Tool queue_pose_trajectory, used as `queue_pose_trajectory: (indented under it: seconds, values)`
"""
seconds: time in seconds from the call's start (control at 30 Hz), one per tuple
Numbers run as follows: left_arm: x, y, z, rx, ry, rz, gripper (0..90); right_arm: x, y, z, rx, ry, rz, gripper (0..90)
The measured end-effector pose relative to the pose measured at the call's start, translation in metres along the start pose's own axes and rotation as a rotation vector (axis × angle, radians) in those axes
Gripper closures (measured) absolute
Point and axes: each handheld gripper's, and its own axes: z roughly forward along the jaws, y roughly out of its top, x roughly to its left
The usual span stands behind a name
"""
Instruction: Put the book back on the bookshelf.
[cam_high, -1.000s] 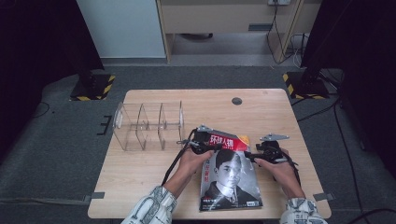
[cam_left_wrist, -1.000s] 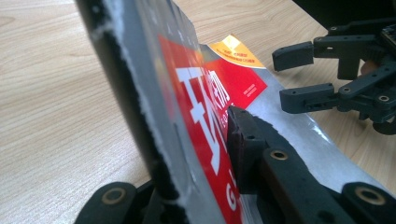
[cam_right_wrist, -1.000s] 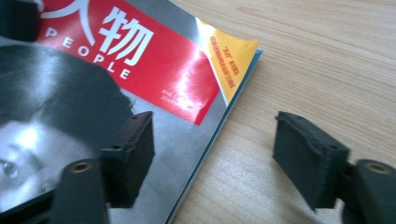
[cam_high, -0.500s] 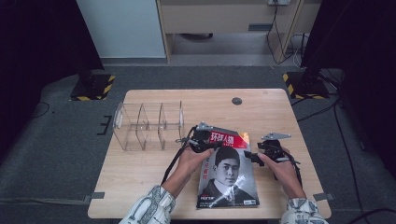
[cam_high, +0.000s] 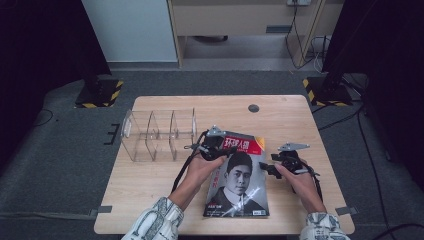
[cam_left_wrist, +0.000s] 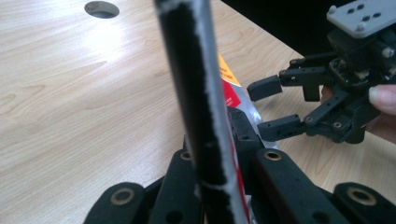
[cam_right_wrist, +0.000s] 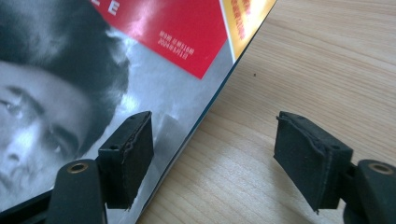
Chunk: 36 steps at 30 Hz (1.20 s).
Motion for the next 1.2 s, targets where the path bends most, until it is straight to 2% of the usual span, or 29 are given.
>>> queue_pose_trajectory:
  seconds: [0.27,0.53,0.8,1.2]
  values:
    - [-0.002,0.008,-0.009,-0.027,0.003,0.028,85.6,0.004,-0.001,0.005,0.014,0.028,-0.042,30.7]
    - [-0.005,0.018,-0.019,-0.057,0.009,0.052,85.9,0.007,-0.002,0.008,0.011,0.041,-0.060,28.7]
    - [-0.009,0.025,-0.024,-0.074,-0.005,0.087,86.0,0.013,-0.002,0.013,0.015,0.070,-0.074,26.1]
    - [-0.015,0.031,-0.028,-0.092,-0.019,0.105,86.2,0.020,0.000,0.018,-0.013,0.112,-0.077,22.3]
